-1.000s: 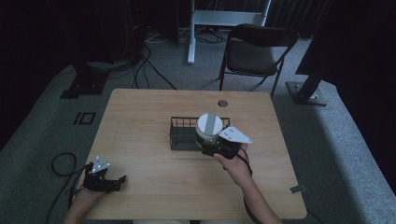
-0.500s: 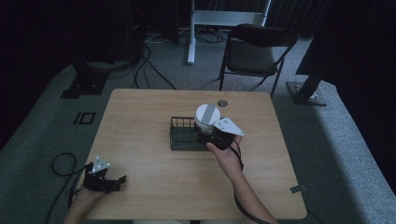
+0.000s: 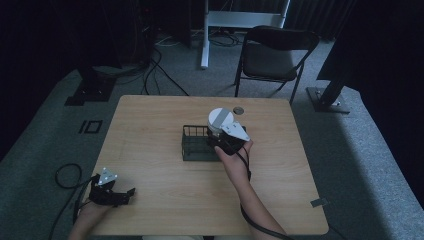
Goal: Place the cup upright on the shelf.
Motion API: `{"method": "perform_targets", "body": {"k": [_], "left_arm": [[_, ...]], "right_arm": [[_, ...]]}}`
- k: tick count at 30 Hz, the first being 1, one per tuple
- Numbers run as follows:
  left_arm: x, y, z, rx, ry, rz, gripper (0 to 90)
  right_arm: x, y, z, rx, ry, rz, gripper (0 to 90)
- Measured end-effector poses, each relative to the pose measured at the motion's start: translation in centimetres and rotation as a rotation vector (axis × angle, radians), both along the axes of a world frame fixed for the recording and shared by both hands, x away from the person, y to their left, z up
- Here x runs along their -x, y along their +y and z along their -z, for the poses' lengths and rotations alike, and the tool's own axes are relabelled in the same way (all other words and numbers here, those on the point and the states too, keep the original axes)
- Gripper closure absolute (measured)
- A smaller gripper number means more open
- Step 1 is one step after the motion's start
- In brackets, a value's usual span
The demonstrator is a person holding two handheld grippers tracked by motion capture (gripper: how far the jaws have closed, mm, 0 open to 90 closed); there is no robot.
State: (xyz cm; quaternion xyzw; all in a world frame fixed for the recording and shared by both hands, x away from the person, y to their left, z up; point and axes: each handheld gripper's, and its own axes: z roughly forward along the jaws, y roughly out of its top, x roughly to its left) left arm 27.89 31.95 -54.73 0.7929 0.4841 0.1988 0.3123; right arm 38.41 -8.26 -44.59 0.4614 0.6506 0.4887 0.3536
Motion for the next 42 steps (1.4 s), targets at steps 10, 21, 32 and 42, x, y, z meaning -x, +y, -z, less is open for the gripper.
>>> {"method": "perform_targets", "body": {"k": [10,21,32,42], "left_arm": [[0.0,0.0,0.0,-0.001,-0.001,0.001,1.2],[0.0,0.0,0.0,-0.001,-0.001,0.001,1.2],[0.0,0.0,0.0,0.0,0.0,0.0,1.1],[0.0,0.0,0.0,0.0,0.0,0.0,1.2]], "right_arm": [[-0.8,1.0,1.3,-0.008,0.02,0.084,18.2],[-1.0,2.1,2.9,0.01,0.052,0.126,18.2],[-1.2,2.3,3.4,0.024,0.07,0.138,18.2],[-1.4,2.3,3.4,0.031,0.111,0.119,18.2]]}}
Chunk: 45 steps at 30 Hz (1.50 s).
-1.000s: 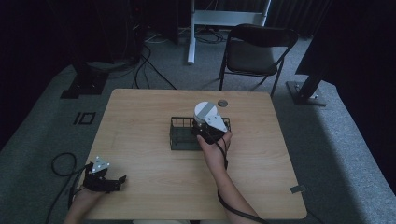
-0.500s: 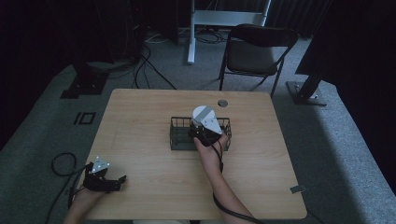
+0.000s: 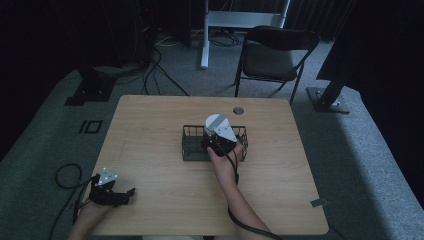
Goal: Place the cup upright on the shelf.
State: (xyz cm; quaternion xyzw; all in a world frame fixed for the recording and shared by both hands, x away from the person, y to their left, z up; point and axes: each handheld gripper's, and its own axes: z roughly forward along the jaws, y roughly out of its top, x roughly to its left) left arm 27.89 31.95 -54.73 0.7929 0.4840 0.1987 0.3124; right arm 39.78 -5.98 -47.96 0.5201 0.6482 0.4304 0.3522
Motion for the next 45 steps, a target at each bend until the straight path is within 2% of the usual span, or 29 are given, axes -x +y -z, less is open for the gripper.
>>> {"method": "perform_targets", "body": {"k": [2,4,5,7,9,11,17,24,30,32,34,37,39,45], "left_arm": [[0.0,0.0,0.0,0.0,0.0,0.0,1.1],[0.0,0.0,0.0,0.0,0.0,0.0,1.2],[0.0,0.0,0.0,0.0,0.0,0.0,1.2],[0.0,0.0,0.0,0.0,0.0,0.0,1.2],[0.0,0.0,0.0,0.0,0.0,0.0,1.1],[0.0,0.0,0.0,0.0,0.0,0.0,1.2],[0.0,0.0,0.0,0.0,0.0,0.0,1.2],[0.0,0.0,0.0,0.0,0.0,0.0,1.2],[0.0,0.0,0.0,0.0,0.0,0.0,1.2],[0.0,0.0,0.0,0.0,0.0,0.0,1.2],[0.0,0.0,0.0,0.0,0.0,0.0,1.2],[0.0,0.0,0.0,0.0,0.0,0.0,1.2],[0.0,0.0,0.0,0.0,0.0,0.0,1.2],[0.0,0.0,0.0,0.0,0.0,0.0,1.1]], "right_arm": [[0.0,0.0,0.0,-0.011,0.009,-0.006,18.3],[-0.1,0.0,0.0,0.011,0.02,0.002,18.3],[-0.1,0.0,0.0,-0.004,0.036,-0.003,18.3],[-0.2,0.0,0.0,0.012,0.039,0.0,18.2],[-0.2,0.0,0.1,-0.003,0.051,-0.007,18.2],[-0.2,0.1,0.2,0.015,0.055,-0.004,18.3],[-0.1,-0.1,0.3,-0.014,0.059,-0.006,18.2],[0.3,-0.3,0.7,-0.035,0.046,-0.018,17.6],[0.6,-0.6,1.0,-0.078,0.033,-0.037,14.1],[0.7,-0.6,1.2,-0.067,0.028,-0.045,13.2],[0.8,-0.7,1.2,-0.08,0.02,-0.056,12.0],[1.0,-0.8,1.2,-0.073,-0.002,-0.061,11.9],[1.1,-0.8,1.1,-0.055,-0.011,-0.06,11.9],[1.1,-1.2,1.2,-0.058,0.005,-0.066,11.5]]}}
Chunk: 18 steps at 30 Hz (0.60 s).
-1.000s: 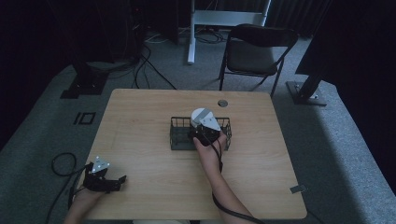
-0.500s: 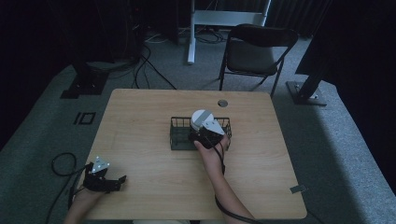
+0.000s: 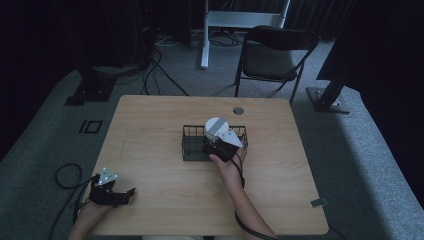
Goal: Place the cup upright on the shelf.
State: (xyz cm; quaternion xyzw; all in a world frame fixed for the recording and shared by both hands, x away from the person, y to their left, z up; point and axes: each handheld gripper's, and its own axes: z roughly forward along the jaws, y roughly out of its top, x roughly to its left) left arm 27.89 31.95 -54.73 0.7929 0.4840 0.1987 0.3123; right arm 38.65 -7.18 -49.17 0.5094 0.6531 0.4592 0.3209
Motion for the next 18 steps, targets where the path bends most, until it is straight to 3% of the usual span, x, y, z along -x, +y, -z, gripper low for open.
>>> {"method": "perform_targets", "body": {"k": [18], "left_arm": [[0.0,0.0,0.0,0.0,0.0,0.0,1.1]], "right_arm": [[1.01,-0.67,-0.28,-0.007,-0.014,-0.023,11.5]]}}
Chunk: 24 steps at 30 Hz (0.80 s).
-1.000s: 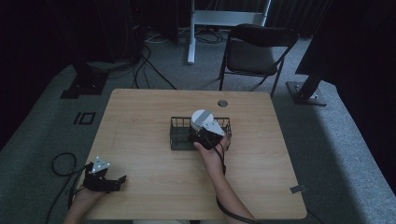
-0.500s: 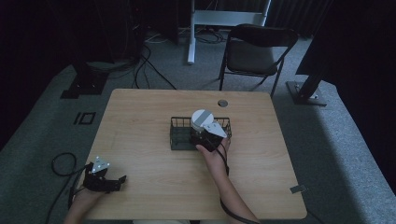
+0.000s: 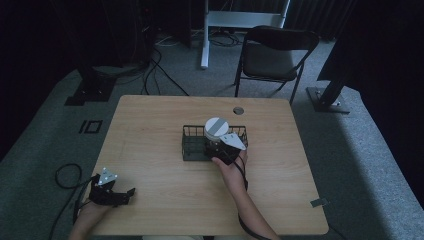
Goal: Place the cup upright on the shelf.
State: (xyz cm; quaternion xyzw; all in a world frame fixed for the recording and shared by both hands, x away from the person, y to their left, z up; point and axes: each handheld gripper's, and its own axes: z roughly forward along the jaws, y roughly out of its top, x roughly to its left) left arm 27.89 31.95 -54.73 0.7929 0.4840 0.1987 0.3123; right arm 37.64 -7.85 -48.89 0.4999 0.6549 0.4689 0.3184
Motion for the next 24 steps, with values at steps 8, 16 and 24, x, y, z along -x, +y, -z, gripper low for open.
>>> {"method": "perform_targets", "body": {"k": [8,16,24], "left_arm": [[0.0,0.0,0.0,0.0,0.0,0.0,1.1],[0.0,0.0,0.0,0.0,0.0,0.0,1.2],[0.0,0.0,0.0,0.0,0.0,0.0,1.1]], "right_arm": [[1.1,-0.6,-0.3,0.001,-0.013,-0.022,11.5],[2.5,-1.6,-0.3,0.0,-0.029,-0.034,11.5],[3.7,-2.7,-0.2,0.008,-0.032,-0.046,11.5]]}}
